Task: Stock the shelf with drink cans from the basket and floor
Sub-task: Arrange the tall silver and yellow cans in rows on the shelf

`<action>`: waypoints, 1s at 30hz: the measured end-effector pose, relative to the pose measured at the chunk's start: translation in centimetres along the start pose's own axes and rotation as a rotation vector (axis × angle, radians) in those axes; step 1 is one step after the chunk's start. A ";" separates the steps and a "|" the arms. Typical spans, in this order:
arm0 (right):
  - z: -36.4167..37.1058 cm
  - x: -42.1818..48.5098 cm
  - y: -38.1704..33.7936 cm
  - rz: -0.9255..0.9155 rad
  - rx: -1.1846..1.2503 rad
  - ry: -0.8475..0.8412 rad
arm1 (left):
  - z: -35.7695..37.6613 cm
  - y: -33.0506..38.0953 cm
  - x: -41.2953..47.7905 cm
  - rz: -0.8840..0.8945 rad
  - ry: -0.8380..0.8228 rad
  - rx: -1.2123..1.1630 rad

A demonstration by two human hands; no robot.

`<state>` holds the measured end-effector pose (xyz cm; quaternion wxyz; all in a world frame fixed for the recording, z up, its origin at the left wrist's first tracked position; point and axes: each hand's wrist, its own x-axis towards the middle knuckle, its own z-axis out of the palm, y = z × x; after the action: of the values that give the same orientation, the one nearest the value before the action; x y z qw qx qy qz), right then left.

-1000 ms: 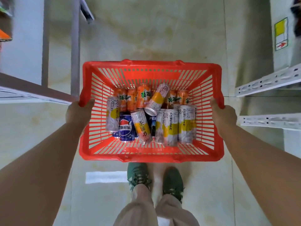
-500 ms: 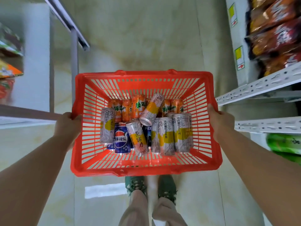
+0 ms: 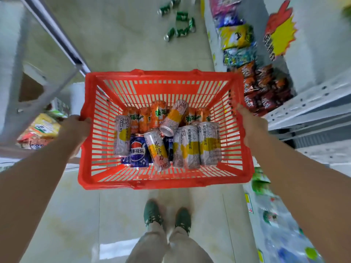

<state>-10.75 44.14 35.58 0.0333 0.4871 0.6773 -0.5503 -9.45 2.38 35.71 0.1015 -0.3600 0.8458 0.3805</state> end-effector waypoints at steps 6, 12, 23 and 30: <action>-3.2 -5.2 -9.4 -0.054 0.100 0.024 | -6.7 7.2 -2.7 0.007 -0.027 -0.160; -2.2 -4.6 -14.7 0.027 0.040 0.003 | -8.6 11.5 -1.1 -0.004 -0.081 -0.152; 7.5 5.1 -24.6 0.075 -0.053 -0.117 | -4.6 21.8 8.9 -0.181 0.208 0.110; 15.4 9.7 -35.1 0.008 -0.056 -0.090 | -4.2 28.8 19.2 -0.166 0.200 0.077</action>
<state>-47.87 41.07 48.93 0.0794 0.4635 0.6884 -0.5523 -42.63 2.16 46.53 0.0615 -0.4607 0.8329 0.3004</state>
